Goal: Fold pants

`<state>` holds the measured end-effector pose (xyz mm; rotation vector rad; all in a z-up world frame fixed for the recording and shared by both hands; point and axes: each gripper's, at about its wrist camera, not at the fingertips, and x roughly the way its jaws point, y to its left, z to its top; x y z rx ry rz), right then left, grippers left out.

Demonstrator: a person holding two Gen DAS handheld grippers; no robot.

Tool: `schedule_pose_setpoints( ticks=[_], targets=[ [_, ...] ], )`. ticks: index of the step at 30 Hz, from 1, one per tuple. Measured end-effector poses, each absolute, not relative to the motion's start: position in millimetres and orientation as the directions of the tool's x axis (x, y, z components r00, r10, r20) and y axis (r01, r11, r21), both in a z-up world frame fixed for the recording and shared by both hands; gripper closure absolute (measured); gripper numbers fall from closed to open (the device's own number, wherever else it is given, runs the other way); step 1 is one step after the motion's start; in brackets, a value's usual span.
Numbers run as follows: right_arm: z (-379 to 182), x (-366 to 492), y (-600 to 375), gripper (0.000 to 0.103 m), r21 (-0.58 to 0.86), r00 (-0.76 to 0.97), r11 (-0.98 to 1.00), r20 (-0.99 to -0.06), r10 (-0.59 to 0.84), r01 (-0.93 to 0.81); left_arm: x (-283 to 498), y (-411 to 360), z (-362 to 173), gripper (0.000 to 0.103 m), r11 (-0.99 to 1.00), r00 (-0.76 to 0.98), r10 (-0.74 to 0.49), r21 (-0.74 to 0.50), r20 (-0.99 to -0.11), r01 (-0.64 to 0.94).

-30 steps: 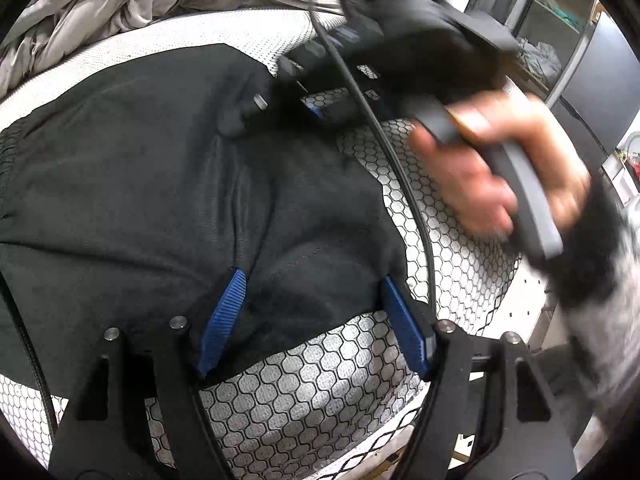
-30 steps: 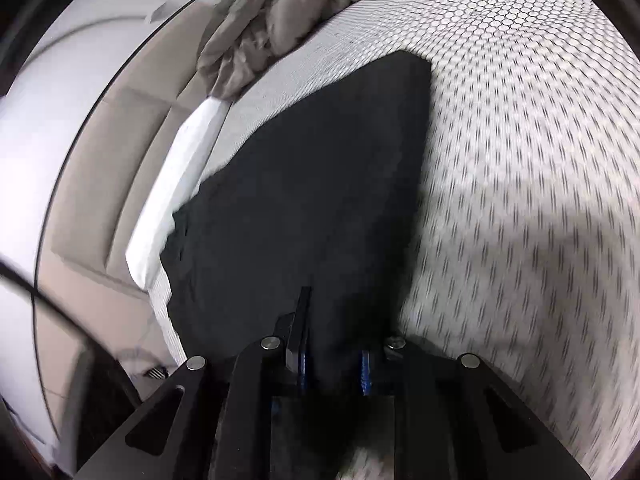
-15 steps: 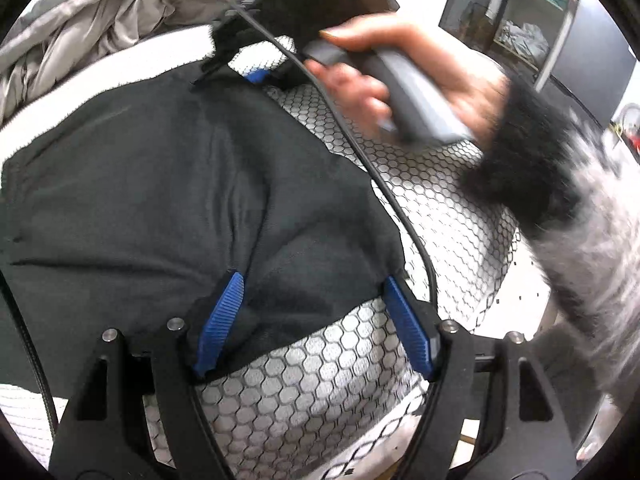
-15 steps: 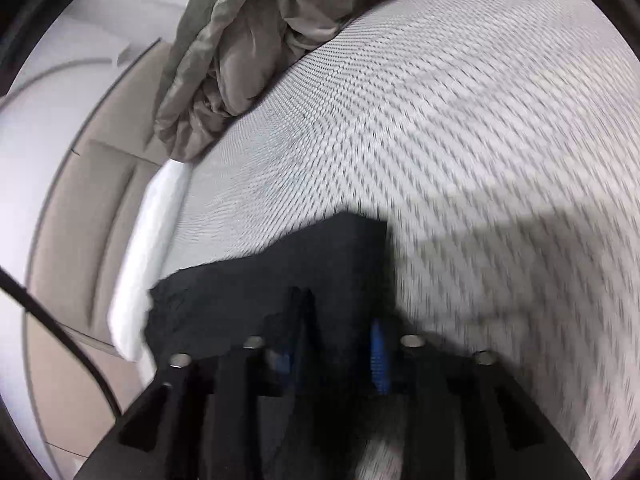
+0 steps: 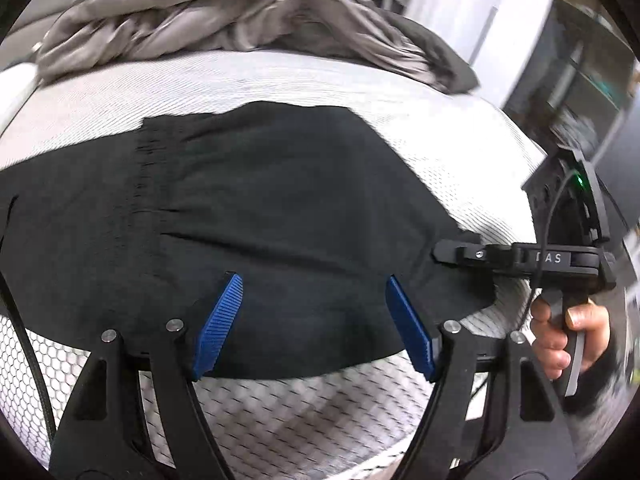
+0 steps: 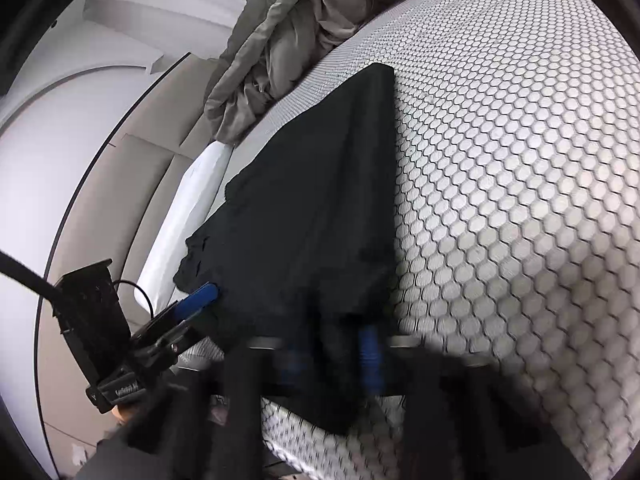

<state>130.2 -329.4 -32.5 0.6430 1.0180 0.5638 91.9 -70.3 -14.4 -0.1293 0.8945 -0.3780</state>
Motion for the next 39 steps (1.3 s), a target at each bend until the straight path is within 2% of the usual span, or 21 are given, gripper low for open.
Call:
schedule_pose_setpoints(
  ticks=[4, 8, 14, 16, 20, 21, 22, 23, 25, 27, 29, 32, 34, 39],
  targets=[
    [-28.6, 156.4, -322.8, 0.092, 0.695, 0.425, 0.711, -0.613, 0.666, -0.112, 111.9, -53.9, -17.2, 0.031, 0.946, 0.59, -0.324, -0.239, -0.74, 0.219],
    [-37.9, 145.4, -331.0, 0.091, 0.68, 0.369, 0.726, -0.652, 0.662, -0.102, 138.7, -45.3, -30.6, 0.031, 0.95, 0.574, -0.309, -0.215, -0.758, 0.228],
    [-5.5, 101.3, -341.5, 0.088, 0.479, 0.488, 0.856, -0.71, 0.507, -0.193, 119.3, -57.5, -30.0, 0.031, 0.957, 0.6, -0.249, -0.1, -0.76, 0.271],
    [12.2, 90.6, -334.3, 0.088, 0.411, 0.552, 0.878, -0.685, 0.475, -0.245, 103.7, -63.8, -22.0, 0.031, 0.943, 0.619, -0.286, -0.1, -0.731, 0.316],
    [21.1, 92.2, -299.9, 0.088, 0.398, 0.578, 0.853, -0.628, 0.521, -0.337, 103.9, -79.8, -19.6, 0.032, 0.906, 0.595, -0.38, -0.156, -0.708, 0.393],
    [18.1, 100.9, -286.2, 0.088, 0.406, 0.568, 0.849, -0.631, 0.529, -0.339, 109.7, -83.4, -24.0, 0.036, 0.904, 0.582, -0.387, -0.169, -0.716, 0.393],
    [12.0, 109.0, -272.9, 0.088, 0.42, 0.551, 0.841, -0.635, 0.541, -0.342, 114.7, -86.5, -29.0, 0.053, 0.903, 0.567, -0.385, -0.171, -0.728, 0.393],
    [4.4, 117.2, -259.0, 0.088, 0.418, 0.53, 0.838, -0.649, 0.546, -0.352, 121.2, -89.1, -35.6, 0.075, 0.905, 0.546, -0.371, -0.162, -0.751, 0.392],
    [-9.3, 126.6, -237.6, 0.088, 0.36, 0.505, 0.854, -0.693, 0.515, -0.376, 130.6, -87.3, -48.2, 0.085, 0.917, 0.525, -0.327, -0.13, -0.785, 0.377],
    [-23.7, 131.0, -225.0, 0.089, 0.274, 0.484, 0.879, -0.75, 0.45, -0.392, 129.6, -77.5, -51.5, 0.087, 0.913, 0.515, -0.341, -0.146, -0.787, 0.381],
    [-27.3, 124.3, -233.2, 0.09, 0.218, 0.51, 0.89, -0.754, 0.415, -0.402, 124.4, -61.1, -49.9, 0.087, 0.918, 0.526, -0.336, -0.149, -0.781, 0.366],
    [-22.8, 110.8, -265.4, 0.09, 0.015, 0.614, 0.958, -0.765, 0.196, -0.287, 112.1, -32.9, -48.7, 0.087, 0.932, 0.543, -0.315, -0.145, -0.778, 0.333],
    [-22.1, 103.5, -289.3, 0.083, 0.051, 0.62, 0.968, -0.759, 0.198, -0.248, 104.2, -19.6, -46.0, 0.088, 0.93, 0.545, -0.334, -0.175, -0.769, 0.324],
    [3.6, 93.4, -291.4, 0.08, 0.166, 0.669, 0.949, -0.677, 0.307, -0.268, 102.8, -9.2, -21.3, 0.087, 0.93, 0.609, -0.36, -0.223, -0.707, 0.292]
  ],
)
